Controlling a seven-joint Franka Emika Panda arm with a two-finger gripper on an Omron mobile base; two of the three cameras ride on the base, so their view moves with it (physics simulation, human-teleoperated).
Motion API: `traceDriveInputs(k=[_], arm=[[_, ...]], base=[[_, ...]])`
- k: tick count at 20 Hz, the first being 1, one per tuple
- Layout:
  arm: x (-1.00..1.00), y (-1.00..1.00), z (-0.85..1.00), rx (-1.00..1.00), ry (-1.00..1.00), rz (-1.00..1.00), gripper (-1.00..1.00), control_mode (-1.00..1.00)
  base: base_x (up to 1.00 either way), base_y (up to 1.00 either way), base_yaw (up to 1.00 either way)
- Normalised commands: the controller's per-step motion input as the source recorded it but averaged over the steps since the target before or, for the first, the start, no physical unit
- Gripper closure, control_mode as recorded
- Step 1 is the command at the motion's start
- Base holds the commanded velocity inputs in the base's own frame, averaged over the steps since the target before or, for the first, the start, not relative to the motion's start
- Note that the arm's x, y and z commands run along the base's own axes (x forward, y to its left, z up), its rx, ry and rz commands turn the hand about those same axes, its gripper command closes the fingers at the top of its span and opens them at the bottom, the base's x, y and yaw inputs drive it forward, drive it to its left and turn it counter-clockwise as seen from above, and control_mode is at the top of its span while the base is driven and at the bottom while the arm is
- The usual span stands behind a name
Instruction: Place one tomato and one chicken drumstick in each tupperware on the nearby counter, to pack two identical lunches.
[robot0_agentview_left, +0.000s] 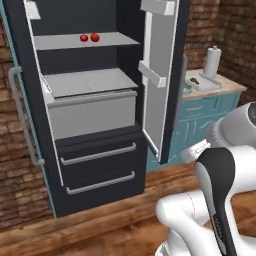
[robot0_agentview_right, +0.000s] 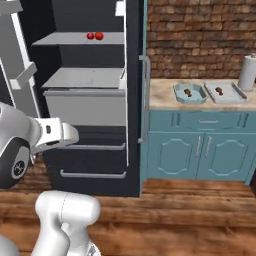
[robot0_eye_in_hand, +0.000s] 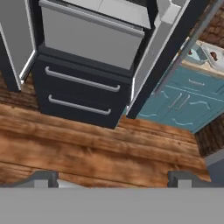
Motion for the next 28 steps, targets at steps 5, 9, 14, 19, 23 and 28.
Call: traceDriveInputs(k=[5,9,14,19,23,28], arm=[[0.00,0.00,0.00,0.00,0.00,0.00,-1.00,1.00],[0.00,0.00,0.00,0.00,0.00,0.00,-1.00,1.00],[0.00,0.00,0.00,0.00,0.00,0.00,-1.00,1.00],[0.00,0.00,0.00,0.00,0.00,0.00,-1.00,1.00],[0.00,0.00,0.00,0.00,0.00,0.00,-1.00,1.00],[0.00,0.00,0.00,0.00,0.00,0.00,-1.00,1.00]], base=[[0.40,0.70,0.01],[0.46,0.02,0.06],[0.42,-0.17,0.06],[0.72,-0.25,0.12],[0.84,-0.40,0.12],[0.83,-0.26,0.10]])
